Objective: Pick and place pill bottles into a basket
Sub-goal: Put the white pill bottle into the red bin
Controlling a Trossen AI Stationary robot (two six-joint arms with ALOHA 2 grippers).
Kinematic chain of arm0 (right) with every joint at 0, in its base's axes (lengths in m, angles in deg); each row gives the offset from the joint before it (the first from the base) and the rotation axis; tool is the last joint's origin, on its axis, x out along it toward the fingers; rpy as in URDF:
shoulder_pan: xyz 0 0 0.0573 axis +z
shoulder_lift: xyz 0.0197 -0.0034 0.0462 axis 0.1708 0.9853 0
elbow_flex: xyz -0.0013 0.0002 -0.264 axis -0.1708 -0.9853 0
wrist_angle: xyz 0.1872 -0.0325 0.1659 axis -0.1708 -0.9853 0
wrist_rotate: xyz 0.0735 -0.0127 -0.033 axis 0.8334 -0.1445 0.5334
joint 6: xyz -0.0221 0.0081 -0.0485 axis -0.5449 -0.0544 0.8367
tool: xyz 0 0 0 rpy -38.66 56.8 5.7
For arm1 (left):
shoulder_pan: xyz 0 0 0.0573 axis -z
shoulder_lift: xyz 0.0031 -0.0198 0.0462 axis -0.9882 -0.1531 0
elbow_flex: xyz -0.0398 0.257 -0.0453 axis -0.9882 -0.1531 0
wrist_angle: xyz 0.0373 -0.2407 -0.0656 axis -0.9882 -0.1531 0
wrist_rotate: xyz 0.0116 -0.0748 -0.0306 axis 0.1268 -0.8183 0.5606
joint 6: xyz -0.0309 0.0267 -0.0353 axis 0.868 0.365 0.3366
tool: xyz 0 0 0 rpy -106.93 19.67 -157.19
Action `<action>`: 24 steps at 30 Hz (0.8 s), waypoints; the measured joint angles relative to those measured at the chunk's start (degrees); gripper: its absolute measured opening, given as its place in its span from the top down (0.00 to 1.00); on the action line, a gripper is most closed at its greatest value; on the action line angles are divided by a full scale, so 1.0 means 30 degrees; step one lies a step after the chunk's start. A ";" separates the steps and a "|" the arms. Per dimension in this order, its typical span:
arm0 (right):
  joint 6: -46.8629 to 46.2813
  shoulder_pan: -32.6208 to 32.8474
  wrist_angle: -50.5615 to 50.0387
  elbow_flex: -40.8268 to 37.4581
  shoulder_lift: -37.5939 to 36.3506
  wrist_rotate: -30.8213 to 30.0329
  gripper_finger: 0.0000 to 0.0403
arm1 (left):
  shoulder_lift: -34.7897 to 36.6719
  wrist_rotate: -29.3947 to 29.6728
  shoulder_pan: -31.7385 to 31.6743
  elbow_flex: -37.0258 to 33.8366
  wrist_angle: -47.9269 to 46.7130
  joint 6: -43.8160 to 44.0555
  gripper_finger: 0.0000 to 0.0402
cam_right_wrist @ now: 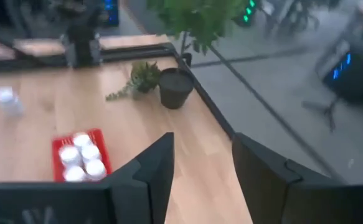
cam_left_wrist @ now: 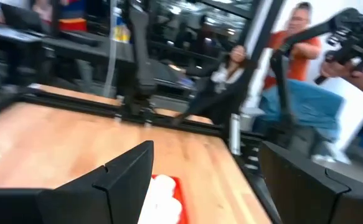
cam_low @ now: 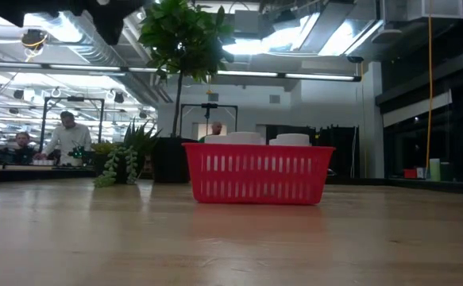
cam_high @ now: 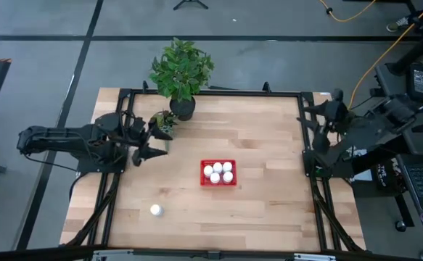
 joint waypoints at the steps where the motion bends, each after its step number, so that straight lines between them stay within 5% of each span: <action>1: 0.1127 -0.0042 0.0625 -0.0823 -0.0683 0.0005 0.60 | -0.0294 0.0482 0.0069 0.0000 0.0331 -0.0028 0.30; 7: 0.6554 -0.1165 0.6574 -0.4849 -0.6486 0.0153 0.60 | -0.1991 0.2618 0.0411 0.0000 0.2745 -0.0035 0.30; 13: 1.1693 -0.1210 1.5494 -1.0334 -1.1020 0.3428 0.60 | -0.3959 0.3899 0.0560 0.0000 0.5001 0.0210 0.30; 19: 1.0729 -0.1297 1.8844 -1.6116 -1.2555 0.4284 0.60 | -0.5982 0.4349 0.0560 0.0000 0.7294 0.1177 0.30; 24: 0.8163 -0.2317 2.2088 -2.0387 -1.3070 0.6918 0.60 | -0.7436 0.4354 0.0560 -0.0007 0.8950 0.1576 0.30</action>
